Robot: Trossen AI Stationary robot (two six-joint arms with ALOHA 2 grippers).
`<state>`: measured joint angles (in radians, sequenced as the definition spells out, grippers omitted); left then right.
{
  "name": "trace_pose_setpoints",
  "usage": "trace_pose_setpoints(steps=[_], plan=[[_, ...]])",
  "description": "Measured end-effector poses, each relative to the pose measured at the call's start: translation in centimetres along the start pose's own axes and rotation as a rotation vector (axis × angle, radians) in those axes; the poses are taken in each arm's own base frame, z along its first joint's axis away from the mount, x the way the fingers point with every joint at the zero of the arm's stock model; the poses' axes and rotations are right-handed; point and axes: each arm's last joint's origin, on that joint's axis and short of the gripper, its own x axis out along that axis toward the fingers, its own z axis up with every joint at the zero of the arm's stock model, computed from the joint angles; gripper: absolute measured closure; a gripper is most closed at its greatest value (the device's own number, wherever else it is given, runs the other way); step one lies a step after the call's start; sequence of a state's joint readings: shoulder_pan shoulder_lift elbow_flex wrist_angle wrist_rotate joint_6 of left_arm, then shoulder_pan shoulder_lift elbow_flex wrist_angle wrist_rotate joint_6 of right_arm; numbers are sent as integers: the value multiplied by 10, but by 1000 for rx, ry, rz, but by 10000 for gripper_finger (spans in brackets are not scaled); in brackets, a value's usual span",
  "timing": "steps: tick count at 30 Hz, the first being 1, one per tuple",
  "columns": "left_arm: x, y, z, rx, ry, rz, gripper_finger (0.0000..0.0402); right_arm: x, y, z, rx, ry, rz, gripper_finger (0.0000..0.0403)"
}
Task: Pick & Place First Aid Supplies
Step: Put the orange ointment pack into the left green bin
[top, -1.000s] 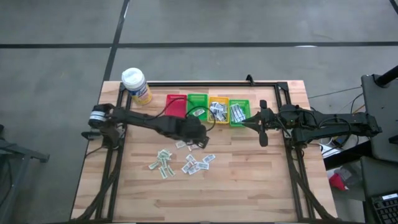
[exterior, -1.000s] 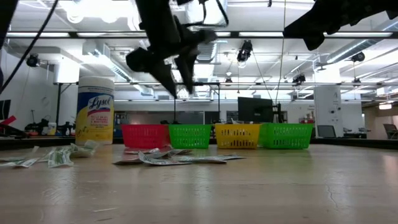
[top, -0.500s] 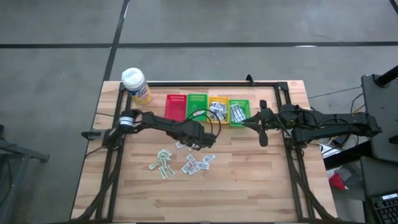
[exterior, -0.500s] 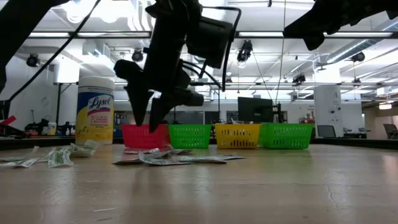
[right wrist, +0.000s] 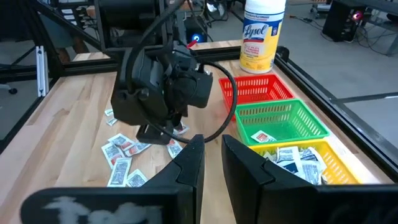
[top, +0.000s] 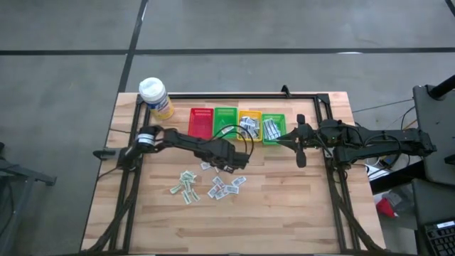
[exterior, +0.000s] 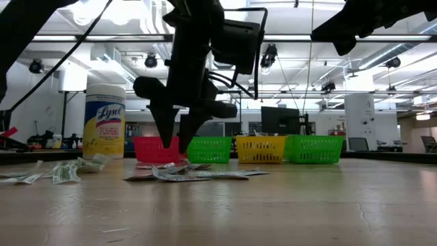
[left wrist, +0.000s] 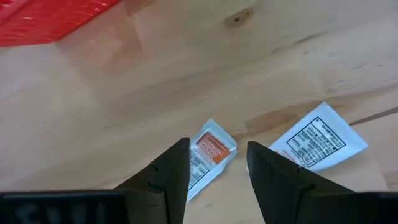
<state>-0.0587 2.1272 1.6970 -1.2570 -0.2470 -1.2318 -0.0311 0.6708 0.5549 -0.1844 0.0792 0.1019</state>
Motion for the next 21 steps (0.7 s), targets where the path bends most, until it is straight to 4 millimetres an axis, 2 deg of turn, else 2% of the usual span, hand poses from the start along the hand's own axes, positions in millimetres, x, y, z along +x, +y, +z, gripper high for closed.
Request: trace_pose_setpoints(steps=[21], plan=[[10, -4, -1, -28, -9, 0, 241, 0, 0, 0, -1, -1, 0, 351]])
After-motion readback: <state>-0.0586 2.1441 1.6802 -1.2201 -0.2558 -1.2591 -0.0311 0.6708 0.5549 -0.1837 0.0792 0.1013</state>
